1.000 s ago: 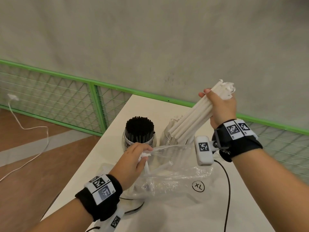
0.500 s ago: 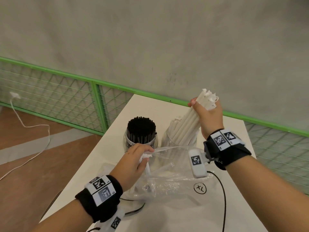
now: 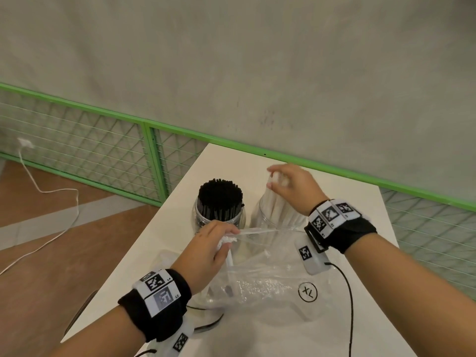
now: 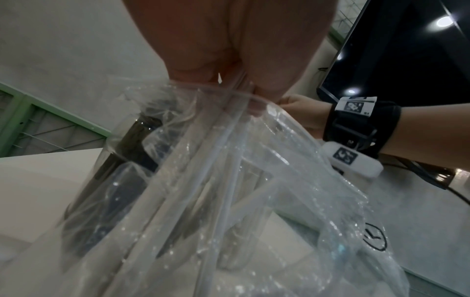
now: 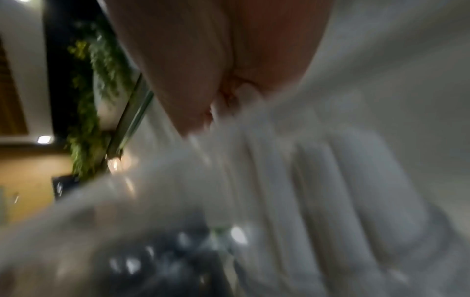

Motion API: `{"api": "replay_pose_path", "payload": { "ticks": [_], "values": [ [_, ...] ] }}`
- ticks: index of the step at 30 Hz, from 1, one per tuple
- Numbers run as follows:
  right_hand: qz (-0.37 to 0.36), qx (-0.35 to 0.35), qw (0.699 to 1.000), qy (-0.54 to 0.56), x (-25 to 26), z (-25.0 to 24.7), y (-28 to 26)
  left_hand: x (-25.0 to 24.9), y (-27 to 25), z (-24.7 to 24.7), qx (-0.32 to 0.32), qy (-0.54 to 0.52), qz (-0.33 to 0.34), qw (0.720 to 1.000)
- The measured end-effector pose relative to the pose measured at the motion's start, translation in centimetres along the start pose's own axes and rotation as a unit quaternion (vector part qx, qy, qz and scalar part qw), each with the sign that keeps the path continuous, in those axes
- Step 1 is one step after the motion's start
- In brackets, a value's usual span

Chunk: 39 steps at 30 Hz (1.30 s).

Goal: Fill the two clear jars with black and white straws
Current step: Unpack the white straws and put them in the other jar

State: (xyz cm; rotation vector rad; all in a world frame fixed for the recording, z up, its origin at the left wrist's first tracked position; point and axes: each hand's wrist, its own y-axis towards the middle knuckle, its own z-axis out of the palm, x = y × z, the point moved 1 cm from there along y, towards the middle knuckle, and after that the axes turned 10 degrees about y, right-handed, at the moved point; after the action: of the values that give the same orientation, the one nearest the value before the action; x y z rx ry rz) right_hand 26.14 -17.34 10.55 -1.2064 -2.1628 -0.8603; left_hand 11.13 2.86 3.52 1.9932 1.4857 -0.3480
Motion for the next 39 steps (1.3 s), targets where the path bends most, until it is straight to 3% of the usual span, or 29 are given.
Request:
{"api": "replay_pose_path", "payload": {
  "ticks": [4, 7, 9, 12, 16, 22, 28, 30, 33, 35, 37, 39],
  "values": [
    [-0.015, 0.075, 0.991, -0.110, -1.5, 2.5, -1.8, -0.2, 0.0, 0.2, 0.006, -0.006, 0.003, 1.000],
    [-0.056, 0.133, 0.958, -0.246, -2.2, 3.5, -3.4, -0.4, 0.0, 0.4, 0.005, -0.009, 0.005, 1.000],
    [-0.032, 0.138, 0.954, -0.263, -2.2, 2.9, -3.7, -0.4, 0.0, 0.4, 0.005, -0.011, 0.007, 1.000],
    [0.018, 0.073, 0.970, -0.232, -2.3, 1.5, -2.1, -0.2, -0.1, 0.4, 0.003, -0.006, 0.009, 1.000],
    [0.099, 0.131, 0.958, -0.235, -3.4, 1.7, -0.6, 0.0, -0.1, 0.3, 0.001, 0.001, 0.009, 1.000],
    [-0.015, 0.034, 0.976, -0.212, -2.8, 1.1, 0.1, 0.3, -0.2, 0.3, -0.005, -0.002, 0.008, 1.000],
    [0.052, 0.149, 0.941, -0.300, -3.4, 1.4, 0.6, 0.3, -0.1, 0.3, -0.005, -0.007, -0.003, 1.000],
    [0.025, 0.107, 0.957, -0.267, -1.8, 0.1, 0.1, 0.3, -0.1, 0.2, -0.007, -0.011, -0.008, 1.000],
    [-0.089, 0.011, 0.990, -0.112, 1.7, -1.7, -2.7, 0.3, -0.1, 0.2, -0.009, -0.011, -0.009, 1.000],
    [-0.083, 0.084, 0.991, -0.071, 3.4, -1.3, -5.6, 0.2, -0.1, 0.2, -0.007, -0.010, -0.006, 1.000],
    [-0.085, 0.184, 0.968, -0.146, 4.3, 0.2, -8.5, 0.1, -0.2, 0.2, -0.004, -0.010, -0.004, 1.000],
    [-0.145, 0.190, 0.939, -0.247, 3.4, 1.8, -10.2, 0.1, -0.1, 0.2, -0.001, -0.007, -0.002, 1.000]
  ]
}}
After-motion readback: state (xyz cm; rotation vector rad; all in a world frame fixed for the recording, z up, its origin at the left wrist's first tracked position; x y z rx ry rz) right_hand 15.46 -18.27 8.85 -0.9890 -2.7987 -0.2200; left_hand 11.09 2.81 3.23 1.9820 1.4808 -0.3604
